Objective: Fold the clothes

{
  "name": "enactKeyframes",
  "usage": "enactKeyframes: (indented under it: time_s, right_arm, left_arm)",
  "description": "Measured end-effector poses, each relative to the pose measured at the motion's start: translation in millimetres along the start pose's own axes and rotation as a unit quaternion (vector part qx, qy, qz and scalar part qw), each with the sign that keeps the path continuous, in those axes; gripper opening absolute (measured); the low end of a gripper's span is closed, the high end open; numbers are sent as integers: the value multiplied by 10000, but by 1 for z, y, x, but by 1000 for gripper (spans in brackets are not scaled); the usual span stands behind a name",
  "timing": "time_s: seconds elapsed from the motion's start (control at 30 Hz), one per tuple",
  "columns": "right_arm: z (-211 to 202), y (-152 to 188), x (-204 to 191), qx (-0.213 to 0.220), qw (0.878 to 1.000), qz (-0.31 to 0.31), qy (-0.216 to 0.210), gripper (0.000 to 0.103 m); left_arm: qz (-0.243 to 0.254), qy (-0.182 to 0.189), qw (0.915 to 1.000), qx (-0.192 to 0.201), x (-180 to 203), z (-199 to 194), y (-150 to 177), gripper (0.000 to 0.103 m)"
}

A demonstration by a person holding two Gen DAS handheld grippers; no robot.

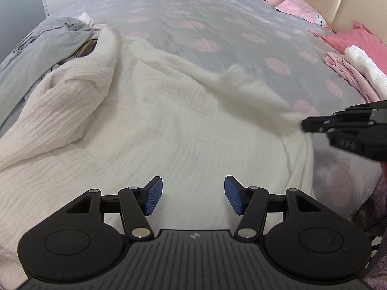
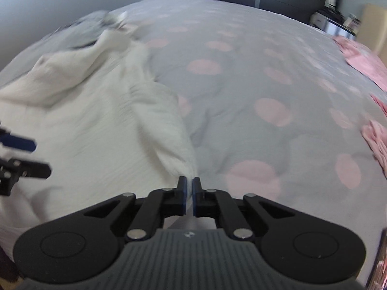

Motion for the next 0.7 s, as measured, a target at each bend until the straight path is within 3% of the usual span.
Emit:
enactKeyframes:
  time_s: [0.17, 0.27, 0.37, 0.43, 0.57, 0.7]
  right_arm:
    - [-10, 10, 38, -46, 9976, 406, 552, 0]
    - [-12, 18, 52, -86, 9962, 651, 579, 0]
    - [-18, 21, 53, 50, 9955, 873, 358, 10]
    - [-23, 21, 48, 188, 9946, 1011, 99, 38]
    - [-25, 18, 21, 281, 9935, 1031, -404, 45]
    - [-19, 14, -6, 267, 9912, 1018, -803, 71]
  left_arm:
    - [178, -70, 9998, 114, 0, -6, -13, 55]
    - [344, -210, 9990, 203, -7, -8, -26, 55]
    - [373, -425, 9980, 291, -22, -7, -44, 56]
    - [243, -587, 9973, 359, -37, -5, -55, 59]
    - [136, -1163, 9917, 538, -66, 7, -75, 62]
    - [443, -1943, 9771, 744, -84, 23, -85, 62]
Point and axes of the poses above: each gripper's, at about its wrist camera, not at the fingertips, and z roughly the way its jaws point, x to its right, y to its underside, the point moved 6 cm from there along z, roughly the way its jaws point, and after that the axes turned 11 degrees about -y, right-handed, at the moved point
